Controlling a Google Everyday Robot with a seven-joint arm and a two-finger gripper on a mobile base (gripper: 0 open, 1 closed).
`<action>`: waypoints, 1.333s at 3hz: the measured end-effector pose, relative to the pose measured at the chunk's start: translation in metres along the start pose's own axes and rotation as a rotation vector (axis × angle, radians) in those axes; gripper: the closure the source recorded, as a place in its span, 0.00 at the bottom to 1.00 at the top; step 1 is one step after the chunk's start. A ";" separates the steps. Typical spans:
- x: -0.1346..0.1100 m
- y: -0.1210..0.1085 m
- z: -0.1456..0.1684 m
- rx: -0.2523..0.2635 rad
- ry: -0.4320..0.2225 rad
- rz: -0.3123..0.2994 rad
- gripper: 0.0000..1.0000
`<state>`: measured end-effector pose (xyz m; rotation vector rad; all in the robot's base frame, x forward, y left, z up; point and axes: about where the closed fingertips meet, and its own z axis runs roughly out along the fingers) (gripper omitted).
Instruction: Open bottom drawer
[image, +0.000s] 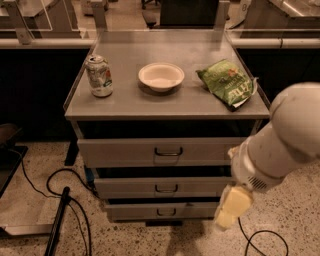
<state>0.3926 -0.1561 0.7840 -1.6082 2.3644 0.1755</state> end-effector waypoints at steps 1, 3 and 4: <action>0.008 0.032 0.054 -0.059 0.015 0.025 0.00; 0.027 0.058 0.134 -0.135 0.009 0.083 0.00; 0.028 0.069 0.158 -0.174 -0.016 0.087 0.00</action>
Offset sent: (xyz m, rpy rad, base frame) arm -0.0598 0.0466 -0.2329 0.0995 0.2515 -0.0727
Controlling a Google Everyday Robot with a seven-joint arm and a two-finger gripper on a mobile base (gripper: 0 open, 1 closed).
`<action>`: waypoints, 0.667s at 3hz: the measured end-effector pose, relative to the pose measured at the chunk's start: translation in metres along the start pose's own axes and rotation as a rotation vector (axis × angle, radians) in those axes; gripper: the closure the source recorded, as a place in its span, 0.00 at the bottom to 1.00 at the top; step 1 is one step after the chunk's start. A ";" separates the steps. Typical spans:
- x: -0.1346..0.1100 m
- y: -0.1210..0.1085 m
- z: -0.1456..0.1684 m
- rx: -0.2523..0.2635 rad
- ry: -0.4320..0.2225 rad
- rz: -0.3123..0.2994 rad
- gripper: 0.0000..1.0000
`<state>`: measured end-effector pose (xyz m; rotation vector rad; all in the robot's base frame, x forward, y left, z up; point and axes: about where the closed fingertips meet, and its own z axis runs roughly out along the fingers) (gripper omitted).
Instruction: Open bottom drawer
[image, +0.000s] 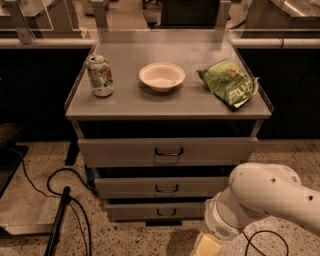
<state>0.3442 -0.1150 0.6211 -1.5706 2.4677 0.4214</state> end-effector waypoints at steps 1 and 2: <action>0.013 0.001 0.065 -0.052 -0.018 0.047 0.00; 0.016 -0.006 0.124 -0.105 -0.061 0.100 0.00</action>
Offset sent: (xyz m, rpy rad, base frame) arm 0.0165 0.0365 -0.1787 0.1591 0.1210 -0.1189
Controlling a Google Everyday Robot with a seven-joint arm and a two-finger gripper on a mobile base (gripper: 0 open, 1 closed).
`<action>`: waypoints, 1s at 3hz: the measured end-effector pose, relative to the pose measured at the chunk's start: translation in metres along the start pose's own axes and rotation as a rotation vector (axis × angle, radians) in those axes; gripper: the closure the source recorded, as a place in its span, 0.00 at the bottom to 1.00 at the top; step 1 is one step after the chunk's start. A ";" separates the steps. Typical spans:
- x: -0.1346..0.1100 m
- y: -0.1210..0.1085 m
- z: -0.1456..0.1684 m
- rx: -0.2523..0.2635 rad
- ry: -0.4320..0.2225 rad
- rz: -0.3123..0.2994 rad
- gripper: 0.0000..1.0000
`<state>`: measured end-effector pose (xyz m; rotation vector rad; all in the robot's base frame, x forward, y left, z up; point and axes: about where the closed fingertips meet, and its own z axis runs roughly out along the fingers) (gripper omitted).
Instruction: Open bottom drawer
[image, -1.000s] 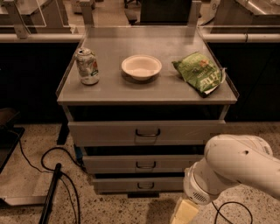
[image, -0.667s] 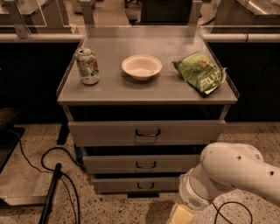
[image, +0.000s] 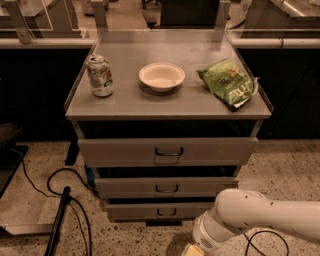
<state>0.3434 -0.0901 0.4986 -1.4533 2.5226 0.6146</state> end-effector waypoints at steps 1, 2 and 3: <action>0.000 0.000 -0.001 0.002 0.000 -0.001 0.00; -0.003 -0.005 0.015 0.011 -0.082 0.009 0.00; -0.013 -0.031 0.046 0.048 -0.235 0.056 0.00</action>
Offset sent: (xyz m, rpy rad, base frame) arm 0.0176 0.0219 -0.0456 0.2243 -0.1421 -0.1201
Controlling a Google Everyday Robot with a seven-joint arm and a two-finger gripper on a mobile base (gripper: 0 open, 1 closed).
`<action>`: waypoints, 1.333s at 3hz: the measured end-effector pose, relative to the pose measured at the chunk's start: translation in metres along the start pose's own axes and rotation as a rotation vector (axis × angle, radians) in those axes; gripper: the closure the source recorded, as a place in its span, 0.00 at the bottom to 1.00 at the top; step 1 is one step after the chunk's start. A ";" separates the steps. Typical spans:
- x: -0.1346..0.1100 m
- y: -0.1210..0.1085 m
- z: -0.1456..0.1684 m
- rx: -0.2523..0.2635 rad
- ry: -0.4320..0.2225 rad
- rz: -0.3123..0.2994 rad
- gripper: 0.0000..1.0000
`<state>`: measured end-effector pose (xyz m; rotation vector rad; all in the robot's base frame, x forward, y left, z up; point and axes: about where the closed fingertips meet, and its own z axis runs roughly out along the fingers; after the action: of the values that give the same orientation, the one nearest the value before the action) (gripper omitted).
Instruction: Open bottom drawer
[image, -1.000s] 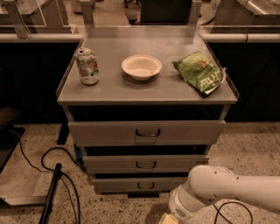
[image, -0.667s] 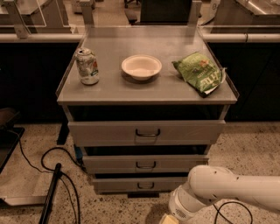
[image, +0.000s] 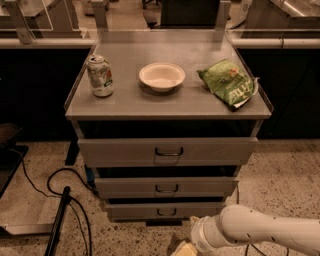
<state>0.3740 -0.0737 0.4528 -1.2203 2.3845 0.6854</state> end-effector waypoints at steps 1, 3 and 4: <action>-0.003 -0.021 0.032 0.002 -0.102 0.024 0.00; 0.005 -0.034 0.055 0.025 -0.095 0.031 0.00; 0.026 -0.058 0.084 0.082 -0.063 0.032 0.00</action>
Offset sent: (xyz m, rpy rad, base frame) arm 0.0221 0.0066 -0.0211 0.0679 -0.0454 -0.0390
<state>0.4167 -0.0713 0.3567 -1.1135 2.3605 0.6205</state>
